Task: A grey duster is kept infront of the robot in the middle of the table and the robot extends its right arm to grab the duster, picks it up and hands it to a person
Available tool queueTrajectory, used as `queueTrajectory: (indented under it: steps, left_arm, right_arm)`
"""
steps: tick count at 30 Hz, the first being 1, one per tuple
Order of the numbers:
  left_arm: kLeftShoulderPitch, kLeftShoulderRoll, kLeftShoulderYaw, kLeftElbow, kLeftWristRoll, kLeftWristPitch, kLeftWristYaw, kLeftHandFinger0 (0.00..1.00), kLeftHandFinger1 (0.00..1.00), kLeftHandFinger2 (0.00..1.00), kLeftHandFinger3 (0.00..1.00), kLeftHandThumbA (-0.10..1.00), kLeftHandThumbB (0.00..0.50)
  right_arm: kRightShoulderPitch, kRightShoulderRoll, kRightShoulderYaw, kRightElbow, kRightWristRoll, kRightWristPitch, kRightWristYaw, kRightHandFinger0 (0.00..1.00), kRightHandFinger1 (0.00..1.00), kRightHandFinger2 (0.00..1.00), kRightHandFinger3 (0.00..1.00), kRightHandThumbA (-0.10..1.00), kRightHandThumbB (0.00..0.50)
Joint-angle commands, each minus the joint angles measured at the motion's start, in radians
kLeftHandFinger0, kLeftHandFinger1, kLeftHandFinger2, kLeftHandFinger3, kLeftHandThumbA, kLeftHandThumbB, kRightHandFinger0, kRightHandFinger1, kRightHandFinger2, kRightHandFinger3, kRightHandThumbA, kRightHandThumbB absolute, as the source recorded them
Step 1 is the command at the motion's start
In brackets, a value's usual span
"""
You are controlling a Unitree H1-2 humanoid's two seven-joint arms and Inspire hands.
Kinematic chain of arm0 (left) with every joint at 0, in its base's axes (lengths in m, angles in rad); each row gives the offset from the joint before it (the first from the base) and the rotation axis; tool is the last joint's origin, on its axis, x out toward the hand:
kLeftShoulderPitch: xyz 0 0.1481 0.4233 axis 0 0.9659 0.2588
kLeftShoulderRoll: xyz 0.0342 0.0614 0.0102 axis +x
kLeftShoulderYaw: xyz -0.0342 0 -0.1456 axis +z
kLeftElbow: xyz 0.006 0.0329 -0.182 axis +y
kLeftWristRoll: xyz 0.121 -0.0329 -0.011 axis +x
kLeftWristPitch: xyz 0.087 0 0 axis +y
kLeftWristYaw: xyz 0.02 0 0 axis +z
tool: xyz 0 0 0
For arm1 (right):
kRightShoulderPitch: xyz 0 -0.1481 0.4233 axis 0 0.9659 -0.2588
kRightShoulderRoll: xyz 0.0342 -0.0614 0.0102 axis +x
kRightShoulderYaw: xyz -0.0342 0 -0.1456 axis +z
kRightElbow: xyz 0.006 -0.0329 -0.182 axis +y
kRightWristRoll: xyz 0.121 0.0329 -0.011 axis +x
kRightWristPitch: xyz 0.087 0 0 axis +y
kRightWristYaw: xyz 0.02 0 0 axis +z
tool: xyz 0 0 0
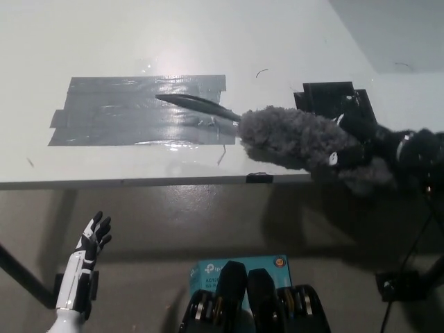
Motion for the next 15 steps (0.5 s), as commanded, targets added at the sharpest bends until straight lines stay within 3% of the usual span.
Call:
queueTrajectory:
  steps: [1,3,4,5,8,13,15]
  left_arm:
    - [-0.022,0.007,0.006,-0.012,0.000,-0.037,0.011,1.00,1.00,1.00,1.00,1.00,0.349]
    - [-0.021,0.006,0.007,-0.013,0.001,-0.037,0.012,1.00,1.00,1.00,1.00,1.00,0.348]
    - [-0.020,0.007,0.007,-0.013,0.000,-0.037,0.011,1.00,1.00,1.00,1.00,1.00,0.348]
    - [-0.021,0.007,0.006,-0.013,-0.003,-0.033,0.008,1.00,1.00,1.00,1.00,1.00,0.350]
    - [-0.024,0.008,0.006,-0.012,-0.003,-0.035,0.007,1.00,1.00,1.00,1.00,1.00,0.342]
    - [-0.027,0.008,0.006,-0.012,0.002,-0.037,0.012,1.00,1.00,1.00,1.00,1.00,0.335]
    - [-0.029,0.008,0.006,-0.010,0.001,-0.034,0.010,1.00,1.00,1.00,1.00,1.00,0.342]
  right_arm:
    - [0.082,0.032,-0.131,-0.238,0.427,0.184,0.183,0.00,0.37,0.72,0.97,-0.10,0.215]
    - [0.123,0.034,-0.120,-0.268,0.584,0.184,0.123,0.00,0.31,0.70,0.96,-0.10,0.207]
    - [0.139,0.033,-0.111,-0.284,0.649,0.184,0.095,0.00,0.31,0.74,0.98,-0.10,0.203]
    - [0.157,0.027,-0.094,-0.296,0.756,0.184,0.060,0.00,0.35,0.85,1.00,-0.10,0.181]
    - [0.198,0.037,-0.082,-0.330,0.934,0.184,-0.002,0.00,0.40,0.85,1.00,-0.10,0.156]
    - [0.235,0.065,-0.091,-0.369,1.066,0.184,-0.099,0.00,0.42,0.88,1.00,-0.10,0.218]
    - [0.261,0.095,-0.115,-0.394,1.113,0.184,-0.145,0.00,0.42,0.89,1.00,-0.10,0.205]
